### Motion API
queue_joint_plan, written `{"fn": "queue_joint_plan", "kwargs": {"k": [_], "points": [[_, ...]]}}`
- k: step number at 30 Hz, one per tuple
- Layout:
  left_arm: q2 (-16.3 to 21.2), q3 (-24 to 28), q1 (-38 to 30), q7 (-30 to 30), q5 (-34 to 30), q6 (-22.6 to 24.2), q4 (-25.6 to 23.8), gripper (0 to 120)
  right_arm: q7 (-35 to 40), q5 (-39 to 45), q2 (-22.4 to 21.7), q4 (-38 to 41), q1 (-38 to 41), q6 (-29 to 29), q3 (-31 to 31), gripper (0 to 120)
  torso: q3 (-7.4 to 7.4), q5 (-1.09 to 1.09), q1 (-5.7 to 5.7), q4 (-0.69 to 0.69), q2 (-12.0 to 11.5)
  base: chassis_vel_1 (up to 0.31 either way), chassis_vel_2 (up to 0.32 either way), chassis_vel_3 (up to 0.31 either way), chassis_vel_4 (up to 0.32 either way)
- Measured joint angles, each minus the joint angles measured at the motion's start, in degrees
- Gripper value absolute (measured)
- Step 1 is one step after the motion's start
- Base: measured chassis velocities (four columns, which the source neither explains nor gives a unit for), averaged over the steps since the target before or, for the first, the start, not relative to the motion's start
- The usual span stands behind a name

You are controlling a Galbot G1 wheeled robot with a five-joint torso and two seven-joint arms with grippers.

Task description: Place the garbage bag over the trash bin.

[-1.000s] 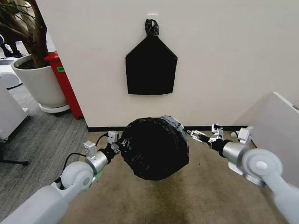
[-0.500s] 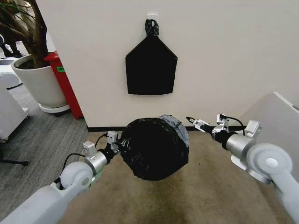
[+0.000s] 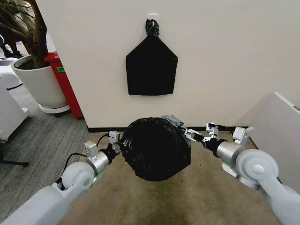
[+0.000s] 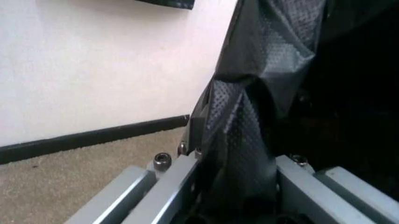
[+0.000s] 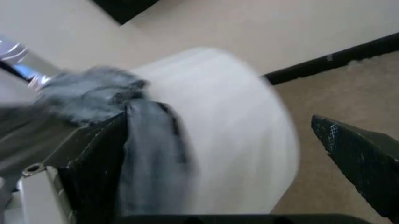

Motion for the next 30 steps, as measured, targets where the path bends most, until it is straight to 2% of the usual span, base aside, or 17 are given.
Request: {"fn": "queue_joint_plan", "kwargs": {"k": [13,21,25,30], "points": [[-0.02,-0.46,1.73,-0.03,-0.48,0.01,-1.12,0,-1.19,-0.73,1.48,-2.98,-0.19,0.63,0.77,100,0.0,0.01,0.0,0.0,0.0,0.0,0.0,0.0,0.0],[-0.22,-0.51,1.18,-0.89,-3.73,0.71,-0.75,0,-2.91,-0.06,1.71,1.22,-3.76,2.93,2.65,100,0.0,0.0,0.0,-0.01,0.0,0.0,0.0,0.0,0.0],[-0.42,-0.5,1.47,-1.23,-4.4,1.11,-0.47,0,-0.53,3.73,2.21,3.46,-3.8,3.86,3.81,100,0.0,0.0,0.0,0.0,0.0,0.0,0.0,0.0,0.0],[-0.6,-0.29,1.47,-3.74,-6.77,2.04,-0.63,0,1.01,4.39,2.33,7.37,-3.64,4.95,4.81,100,0.0,0.0,0.0,-0.01,0.0,0.0,0.0,0.0,0.0]]}}
